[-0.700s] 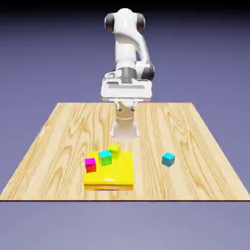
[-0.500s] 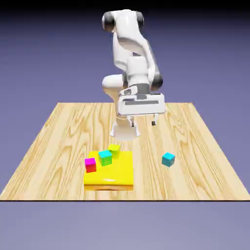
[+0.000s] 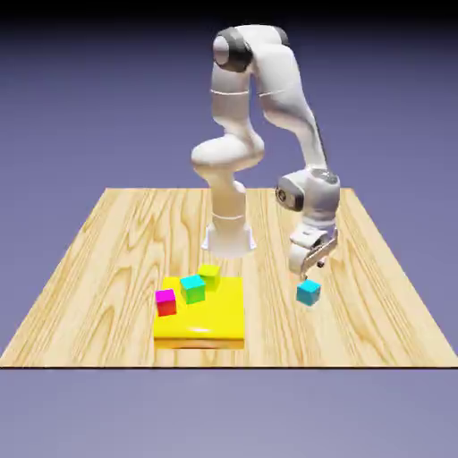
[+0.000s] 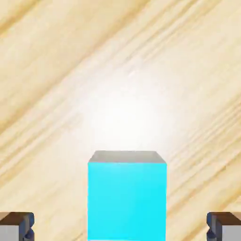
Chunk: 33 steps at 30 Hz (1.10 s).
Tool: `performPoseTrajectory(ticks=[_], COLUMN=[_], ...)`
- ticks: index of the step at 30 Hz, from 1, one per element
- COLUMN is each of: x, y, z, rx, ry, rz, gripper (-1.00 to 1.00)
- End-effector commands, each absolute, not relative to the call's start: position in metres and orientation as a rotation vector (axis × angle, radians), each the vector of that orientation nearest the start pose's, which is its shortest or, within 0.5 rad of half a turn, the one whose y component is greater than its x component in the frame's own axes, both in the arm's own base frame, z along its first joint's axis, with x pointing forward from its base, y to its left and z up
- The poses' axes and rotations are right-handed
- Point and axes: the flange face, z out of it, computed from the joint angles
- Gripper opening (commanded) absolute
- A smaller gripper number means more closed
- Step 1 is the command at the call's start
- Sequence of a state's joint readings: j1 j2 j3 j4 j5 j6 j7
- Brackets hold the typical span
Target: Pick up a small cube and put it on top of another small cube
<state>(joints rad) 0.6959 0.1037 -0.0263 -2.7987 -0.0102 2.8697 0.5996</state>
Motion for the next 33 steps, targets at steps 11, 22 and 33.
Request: performPoseTrajectory(ticks=[11,22,33], x=[0.290,0.352,0.377], y=[0.230,0.146,-0.088], z=[0.153,0.234,0.315], rx=[-3.163,-3.172,-3.164], ry=[-0.127,-0.129,-0.102], rz=[0.036,0.017,0.036], gripper=[-1.00,-1.00,-1.00])
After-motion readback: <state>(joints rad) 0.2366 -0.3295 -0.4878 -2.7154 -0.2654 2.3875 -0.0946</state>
